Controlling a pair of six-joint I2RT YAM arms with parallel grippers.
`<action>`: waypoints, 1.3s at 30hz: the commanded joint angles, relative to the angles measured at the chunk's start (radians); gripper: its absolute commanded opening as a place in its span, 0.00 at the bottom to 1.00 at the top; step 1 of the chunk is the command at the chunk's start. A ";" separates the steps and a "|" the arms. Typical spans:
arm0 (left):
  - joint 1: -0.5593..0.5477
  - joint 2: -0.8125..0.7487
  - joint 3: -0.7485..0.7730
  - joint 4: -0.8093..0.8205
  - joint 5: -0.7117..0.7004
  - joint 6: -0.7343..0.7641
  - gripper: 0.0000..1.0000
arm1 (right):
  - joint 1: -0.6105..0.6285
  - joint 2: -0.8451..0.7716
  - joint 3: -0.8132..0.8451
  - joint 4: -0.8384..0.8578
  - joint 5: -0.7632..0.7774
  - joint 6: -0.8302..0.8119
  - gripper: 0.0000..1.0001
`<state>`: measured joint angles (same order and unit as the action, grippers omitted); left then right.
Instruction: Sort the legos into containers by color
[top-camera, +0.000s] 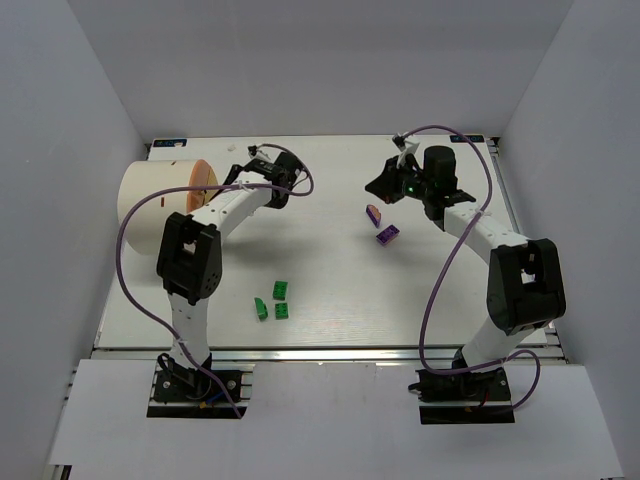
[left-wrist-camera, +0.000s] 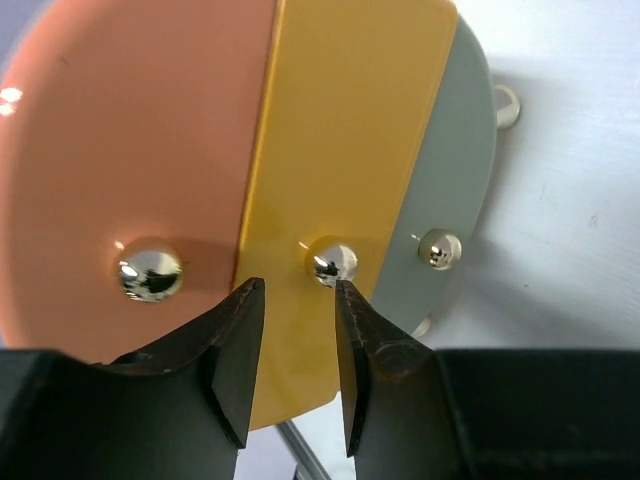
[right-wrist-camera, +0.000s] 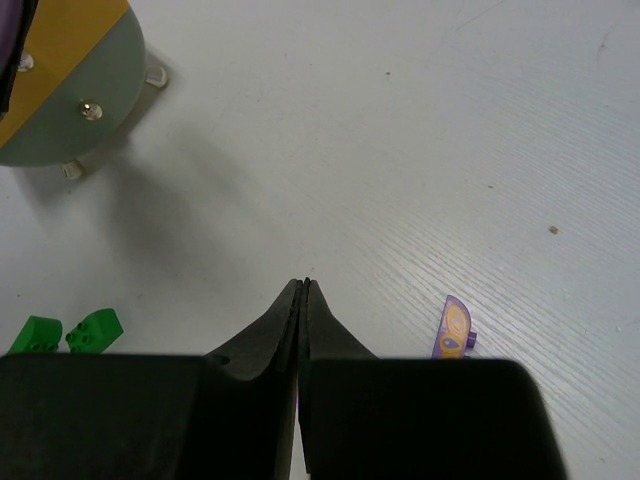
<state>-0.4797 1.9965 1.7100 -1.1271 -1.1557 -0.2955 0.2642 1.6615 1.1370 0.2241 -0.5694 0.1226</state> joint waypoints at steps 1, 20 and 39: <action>-0.017 0.033 0.017 -0.074 -0.076 -0.076 0.45 | -0.017 0.000 0.037 -0.006 0.017 -0.018 0.00; -0.017 0.091 0.002 -0.080 -0.127 -0.136 0.52 | -0.040 -0.003 0.041 -0.015 0.017 -0.026 0.00; -0.017 0.128 0.016 -0.115 -0.156 -0.192 0.44 | -0.057 -0.005 0.037 -0.019 0.016 -0.032 0.00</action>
<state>-0.4931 2.1220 1.7096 -1.2339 -1.2728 -0.4641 0.2150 1.6615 1.1370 0.1978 -0.5526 0.1005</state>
